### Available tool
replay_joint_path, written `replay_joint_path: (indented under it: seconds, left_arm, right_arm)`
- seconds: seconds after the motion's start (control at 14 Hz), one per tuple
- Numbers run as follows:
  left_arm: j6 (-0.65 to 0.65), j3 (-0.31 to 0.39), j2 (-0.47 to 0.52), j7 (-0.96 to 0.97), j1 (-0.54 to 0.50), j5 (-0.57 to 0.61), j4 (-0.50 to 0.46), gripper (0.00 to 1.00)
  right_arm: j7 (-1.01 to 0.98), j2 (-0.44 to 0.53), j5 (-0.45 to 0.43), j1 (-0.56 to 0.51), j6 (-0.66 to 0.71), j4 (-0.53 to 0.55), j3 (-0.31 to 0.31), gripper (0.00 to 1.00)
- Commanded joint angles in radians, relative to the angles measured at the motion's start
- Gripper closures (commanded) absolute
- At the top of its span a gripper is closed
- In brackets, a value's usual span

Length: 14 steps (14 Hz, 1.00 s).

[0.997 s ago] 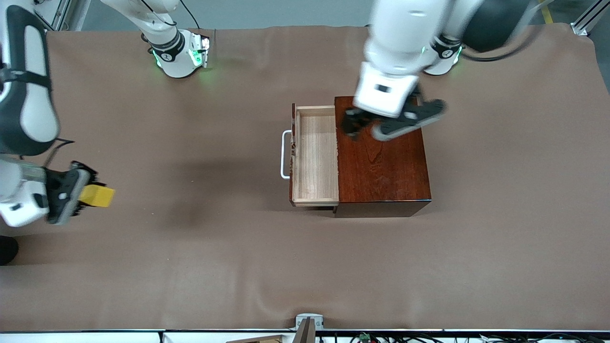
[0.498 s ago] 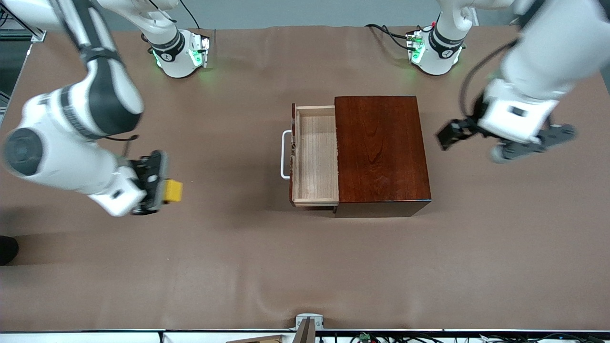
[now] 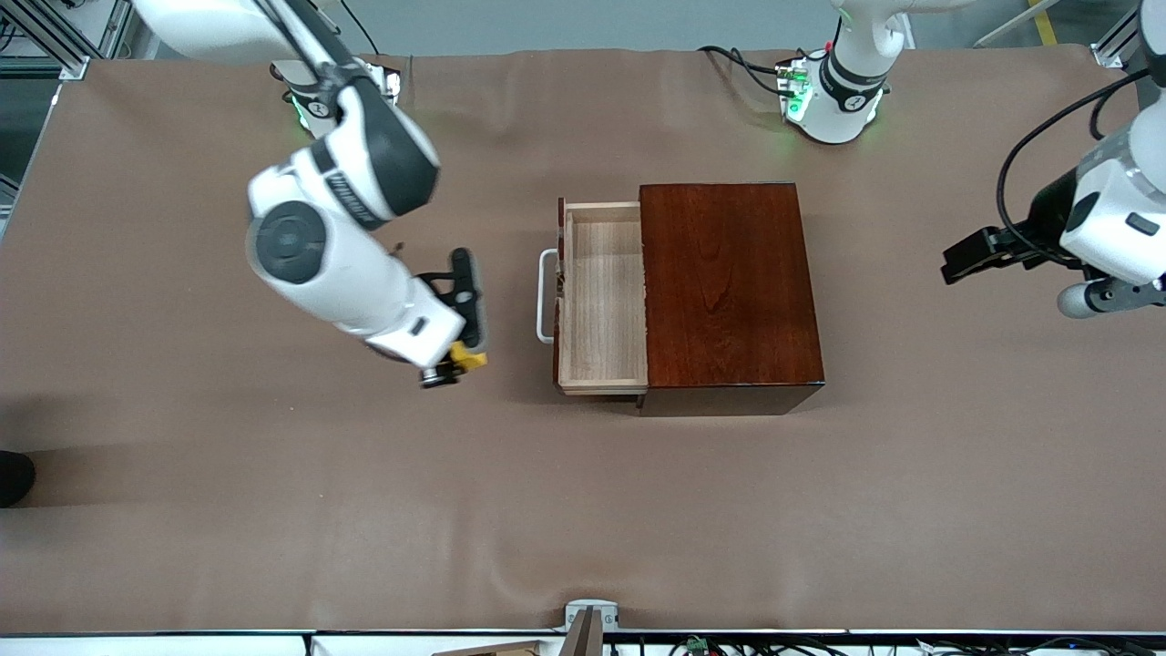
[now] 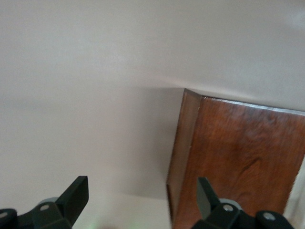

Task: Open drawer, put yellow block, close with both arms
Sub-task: 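Carry the yellow cube with the right gripper over the open drawer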

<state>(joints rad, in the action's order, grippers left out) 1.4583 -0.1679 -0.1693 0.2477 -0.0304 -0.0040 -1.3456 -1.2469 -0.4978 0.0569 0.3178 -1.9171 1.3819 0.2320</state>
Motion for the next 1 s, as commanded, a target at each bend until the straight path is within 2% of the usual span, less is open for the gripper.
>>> replay_joint_path:
  seconds: [0.0,0.28,0.5,0.64,0.93]
  left_arm:
    - [0.033,-0.009,0.043,-0.125,-0.028,-0.019,-0.055,0.00]
    - [0.057,-0.005,0.039,-0.122,-0.031,-0.011,-0.055,0.00]
    - [0.073,-0.004,0.034,-0.114,-0.029,-0.007,-0.055,0.00]
    - [0.091,-0.001,0.030,-0.113,-0.031,-0.005,-0.053,0.00]
    - [0.111,0.001,0.017,-0.111,-0.039,-0.005,-0.053,0.00]
  right_arm:
    - [0.088,-0.060,-0.014,0.071,0.016,-0.099,-0.013,1.00]
    - [0.181,-0.068,-0.100,0.193,0.018,-0.112,-0.022,1.00]
    - [0.262,-0.099,-0.121,0.263,0.013,-0.112,-0.023,1.00]
    - [0.335,-0.119,-0.184,0.303,-0.013,-0.112,-0.020,1.00]
    - [0.391,-0.148,-0.201,0.334,-0.040,-0.103,-0.022,1.00]
